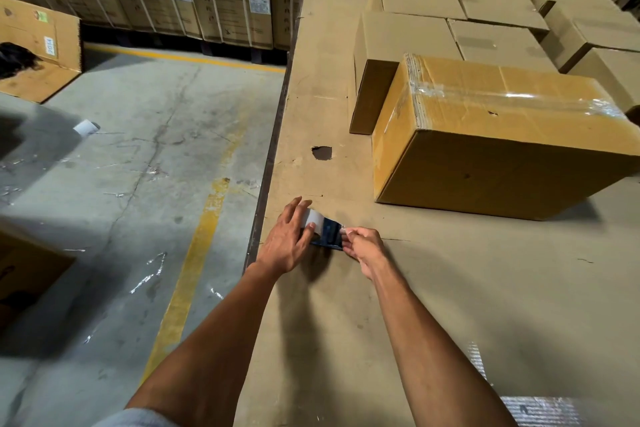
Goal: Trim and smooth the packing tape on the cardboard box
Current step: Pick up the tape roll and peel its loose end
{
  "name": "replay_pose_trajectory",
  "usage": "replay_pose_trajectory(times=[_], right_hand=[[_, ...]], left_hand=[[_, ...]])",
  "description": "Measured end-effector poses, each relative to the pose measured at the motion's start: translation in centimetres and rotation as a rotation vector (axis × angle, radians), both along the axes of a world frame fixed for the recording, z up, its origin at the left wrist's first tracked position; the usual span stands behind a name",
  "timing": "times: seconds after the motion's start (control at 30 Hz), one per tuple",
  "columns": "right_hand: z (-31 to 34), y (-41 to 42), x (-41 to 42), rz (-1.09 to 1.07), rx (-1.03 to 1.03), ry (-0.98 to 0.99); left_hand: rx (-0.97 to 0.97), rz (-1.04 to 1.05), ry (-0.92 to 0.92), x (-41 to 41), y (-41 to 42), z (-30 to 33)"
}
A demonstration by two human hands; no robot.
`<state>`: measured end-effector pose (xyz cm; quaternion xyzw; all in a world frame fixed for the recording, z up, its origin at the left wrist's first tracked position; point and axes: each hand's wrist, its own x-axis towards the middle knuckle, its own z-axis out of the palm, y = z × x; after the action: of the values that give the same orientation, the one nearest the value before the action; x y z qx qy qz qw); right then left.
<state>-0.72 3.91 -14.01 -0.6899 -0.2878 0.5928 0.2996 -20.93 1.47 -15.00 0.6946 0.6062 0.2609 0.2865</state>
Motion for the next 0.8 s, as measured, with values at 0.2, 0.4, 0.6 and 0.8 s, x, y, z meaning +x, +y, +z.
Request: replay_pose_trajectory(times=[0.2,0.4,0.6,0.8], right_hand=[[-0.7,0.0,0.7,0.050,0.006,0.004],[-2.5,0.5,0.8,0.071,0.036,-0.223],[0.1,-0.6,0.4,0.101,0.016,-0.482],[-8.9,2.1,2.0,0.047,-0.001,-0.382]], left_hand=[[0.007,-0.015,0.018,0.1,0.0,-0.1],[0.005,-0.015,0.013,0.1,0.1,0.1],[0.004,0.004,0.051,0.2,-0.1,0.3],[0.048,-0.010,0.174,1.6,-0.1,0.5]])
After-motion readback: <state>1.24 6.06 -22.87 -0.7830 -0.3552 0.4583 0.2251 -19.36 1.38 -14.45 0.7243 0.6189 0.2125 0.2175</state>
